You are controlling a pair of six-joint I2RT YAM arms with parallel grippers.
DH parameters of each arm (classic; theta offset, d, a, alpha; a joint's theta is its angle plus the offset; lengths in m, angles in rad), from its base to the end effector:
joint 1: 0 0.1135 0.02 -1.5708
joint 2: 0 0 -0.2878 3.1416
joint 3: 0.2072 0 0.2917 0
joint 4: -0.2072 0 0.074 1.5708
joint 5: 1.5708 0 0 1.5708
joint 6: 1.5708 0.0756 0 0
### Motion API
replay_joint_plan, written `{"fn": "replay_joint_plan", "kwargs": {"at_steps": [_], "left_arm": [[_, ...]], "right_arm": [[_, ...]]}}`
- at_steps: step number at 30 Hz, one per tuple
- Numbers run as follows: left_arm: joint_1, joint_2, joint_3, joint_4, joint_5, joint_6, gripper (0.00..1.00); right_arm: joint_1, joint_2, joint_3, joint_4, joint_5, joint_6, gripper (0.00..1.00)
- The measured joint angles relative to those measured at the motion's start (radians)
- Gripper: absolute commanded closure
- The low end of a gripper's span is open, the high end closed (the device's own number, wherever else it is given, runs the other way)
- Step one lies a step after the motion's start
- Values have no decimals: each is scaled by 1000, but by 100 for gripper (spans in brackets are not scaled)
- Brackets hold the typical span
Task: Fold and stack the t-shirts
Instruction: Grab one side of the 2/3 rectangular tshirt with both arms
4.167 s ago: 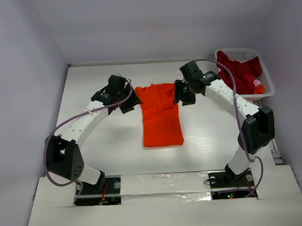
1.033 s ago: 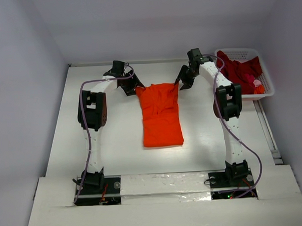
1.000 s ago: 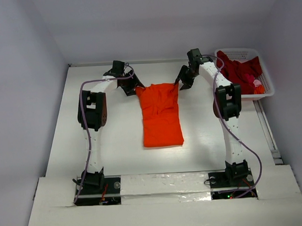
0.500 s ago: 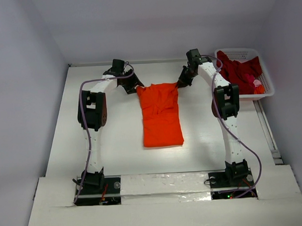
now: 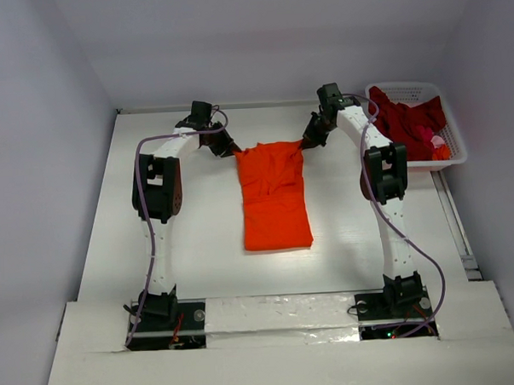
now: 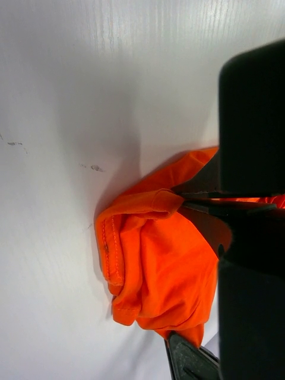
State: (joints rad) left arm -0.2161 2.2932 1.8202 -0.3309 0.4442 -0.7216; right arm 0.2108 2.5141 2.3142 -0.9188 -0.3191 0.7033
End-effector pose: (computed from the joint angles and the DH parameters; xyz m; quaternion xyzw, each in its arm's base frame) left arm 0.5698 -0.1583 0.1503 -0.1464 0.8965 -0.3471 0.2332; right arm 0.5899 0.1505 0.1535 0.2000 0.9418 0.2366 0.1302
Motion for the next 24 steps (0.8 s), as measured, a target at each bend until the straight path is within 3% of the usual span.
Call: {"fn": "replay_joint_plan", "kwargs": {"at_steps": [3,14,24], "left_arm": [[0,0,0,-3,0,-2,100],[0,0,6,-23,-6,7,100],[0,-13,-15,-32,-7,13,100]], "right_arm": [[0,0,0,0,-2,0,100],[0,-1,-5,2,-8,-19,100],[2,-106,-139,14,-20,-26,100]]}}
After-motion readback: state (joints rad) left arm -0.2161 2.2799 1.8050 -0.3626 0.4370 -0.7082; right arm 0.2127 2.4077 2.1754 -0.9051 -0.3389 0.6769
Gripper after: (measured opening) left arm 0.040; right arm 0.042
